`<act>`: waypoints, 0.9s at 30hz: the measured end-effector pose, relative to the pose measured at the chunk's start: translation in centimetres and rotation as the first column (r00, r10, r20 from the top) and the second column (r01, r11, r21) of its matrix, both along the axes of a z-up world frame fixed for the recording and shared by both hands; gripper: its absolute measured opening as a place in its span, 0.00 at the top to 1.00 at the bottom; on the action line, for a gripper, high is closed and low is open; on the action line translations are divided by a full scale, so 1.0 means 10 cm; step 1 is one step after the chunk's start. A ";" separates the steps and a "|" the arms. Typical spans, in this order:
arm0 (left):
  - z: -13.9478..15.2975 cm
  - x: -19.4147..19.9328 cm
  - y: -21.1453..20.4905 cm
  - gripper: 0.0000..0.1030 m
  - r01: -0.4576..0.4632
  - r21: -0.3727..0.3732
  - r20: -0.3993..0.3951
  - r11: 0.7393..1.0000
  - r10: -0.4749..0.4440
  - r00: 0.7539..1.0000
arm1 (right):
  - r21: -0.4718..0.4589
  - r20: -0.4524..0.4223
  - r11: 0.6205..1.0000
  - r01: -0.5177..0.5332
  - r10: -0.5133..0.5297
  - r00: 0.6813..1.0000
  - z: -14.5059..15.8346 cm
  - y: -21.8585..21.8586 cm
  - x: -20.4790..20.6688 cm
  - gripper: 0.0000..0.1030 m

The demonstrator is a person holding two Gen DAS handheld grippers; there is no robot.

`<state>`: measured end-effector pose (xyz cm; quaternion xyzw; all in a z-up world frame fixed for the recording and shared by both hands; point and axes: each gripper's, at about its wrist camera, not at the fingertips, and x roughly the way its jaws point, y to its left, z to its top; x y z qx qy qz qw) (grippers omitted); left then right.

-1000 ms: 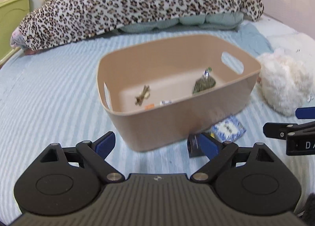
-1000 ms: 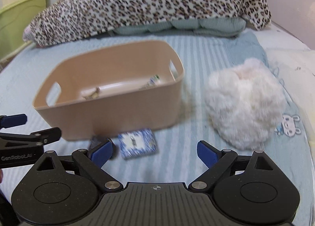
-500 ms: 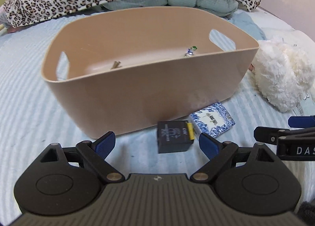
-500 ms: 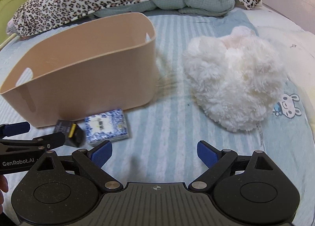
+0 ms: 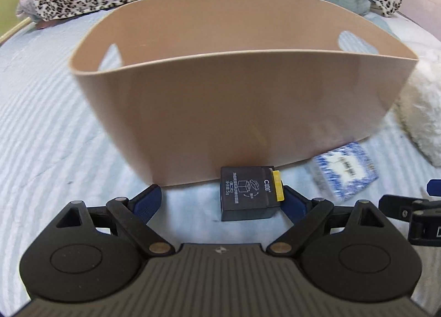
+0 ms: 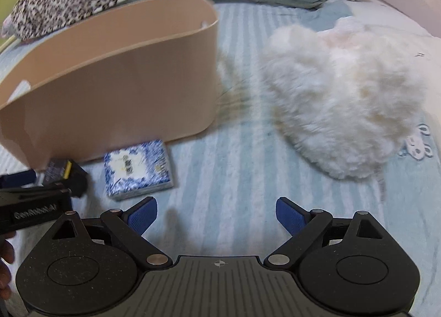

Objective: Organize objects
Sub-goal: 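Grasp the black box with the left gripper while the right grasps the blue-patterned box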

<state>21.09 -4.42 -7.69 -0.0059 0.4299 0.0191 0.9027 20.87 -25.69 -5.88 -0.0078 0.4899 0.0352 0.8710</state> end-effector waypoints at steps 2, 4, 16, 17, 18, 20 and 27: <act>-0.02 -0.01 0.09 0.10 -0.020 0.008 -0.003 1.000 0.020 1.000 | -0.004 -0.010 1.000 -0.024 0.024 1.000 -0.03 0.08 0.03 0.08; -0.03 0.00 0.18 0.10 -0.045 -0.006 -0.011 0.999 0.045 0.999 | 0.000 -0.009 0.998 -0.057 0.057 0.998 -0.05 0.17 0.05 0.08; 0.01 0.02 0.37 0.12 -0.060 -0.061 -0.030 0.996 0.058 0.998 | -0.017 -0.016 0.985 -0.174 0.174 0.985 -0.11 0.57 0.18 0.08; 0.02 0.02 0.38 0.12 -0.063 -0.068 -0.029 0.996 0.061 0.998 | -0.002 -0.018 0.985 -0.174 0.173 0.985 -0.09 0.57 0.18 0.08; 0.03 0.02 0.38 0.12 -0.065 -0.072 -0.029 0.995 0.063 0.998 | 0.010 -0.021 0.985 -0.171 0.171 0.985 -0.07 0.56 0.17 0.08; 0.04 0.01 0.37 0.12 -0.065 -0.070 -0.029 0.995 0.063 0.998 | 0.032 -0.026 0.986 -0.165 0.166 0.986 -0.05 0.55 0.16 0.07; 0.03 0.00 0.36 0.12 -0.059 -0.043 -0.025 0.997 0.058 0.998 | 0.094 -0.018 0.988 -0.119 0.121 0.993 -0.08 0.59 0.21 0.07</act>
